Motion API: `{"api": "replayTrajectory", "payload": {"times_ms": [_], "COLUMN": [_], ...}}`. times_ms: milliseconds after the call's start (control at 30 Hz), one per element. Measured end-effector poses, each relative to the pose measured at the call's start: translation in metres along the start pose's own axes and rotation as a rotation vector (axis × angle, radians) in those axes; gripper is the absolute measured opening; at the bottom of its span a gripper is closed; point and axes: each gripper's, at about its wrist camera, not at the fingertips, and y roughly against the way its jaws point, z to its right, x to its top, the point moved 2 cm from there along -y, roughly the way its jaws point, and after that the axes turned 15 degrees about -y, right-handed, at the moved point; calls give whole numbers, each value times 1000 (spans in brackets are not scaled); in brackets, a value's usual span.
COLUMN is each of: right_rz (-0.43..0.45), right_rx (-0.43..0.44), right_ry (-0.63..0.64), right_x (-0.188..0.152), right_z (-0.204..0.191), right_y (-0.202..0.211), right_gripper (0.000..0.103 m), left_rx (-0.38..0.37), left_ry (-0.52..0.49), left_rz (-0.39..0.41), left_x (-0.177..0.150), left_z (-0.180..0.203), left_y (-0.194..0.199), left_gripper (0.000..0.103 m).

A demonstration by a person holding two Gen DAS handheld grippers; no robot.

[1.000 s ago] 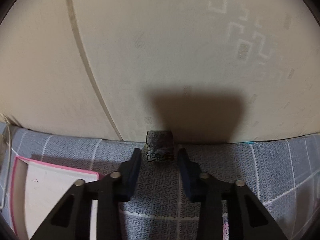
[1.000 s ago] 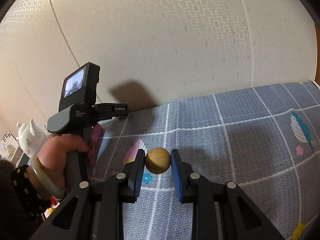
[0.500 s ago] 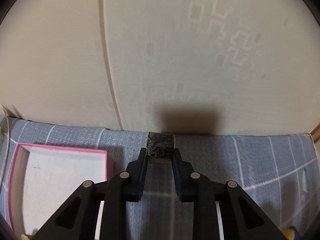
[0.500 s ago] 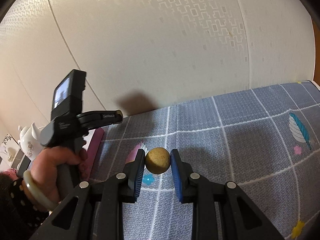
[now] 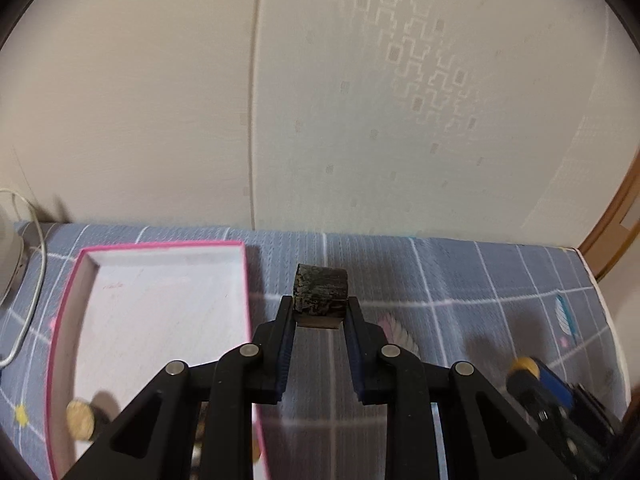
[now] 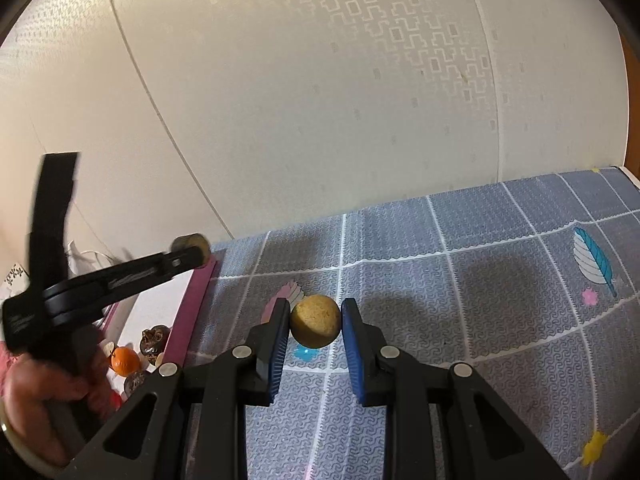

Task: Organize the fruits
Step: 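Grasp the dark square eggplant chunk with the left gripper and lift it, then carry the eggplant chunk into the tray and open the left gripper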

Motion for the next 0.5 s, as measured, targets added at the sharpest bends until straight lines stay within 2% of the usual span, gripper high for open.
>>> {"api": "replayTrajectory", "payload": {"times_ms": [200, 500], "right_rz": [3, -11], "right_rx": [11, 24], "right_ry": [11, 18], "right_x": [-6, -24], "right_z": [-10, -24], "right_y": [4, 5], "right_gripper": [26, 26], "left_rx": [4, -1], "left_ry": [20, 102], "left_rz": [22, 26], "left_x": [-17, -53], "left_z": [-13, -54], "left_y": [33, 54], "left_gripper": [24, 24]}}
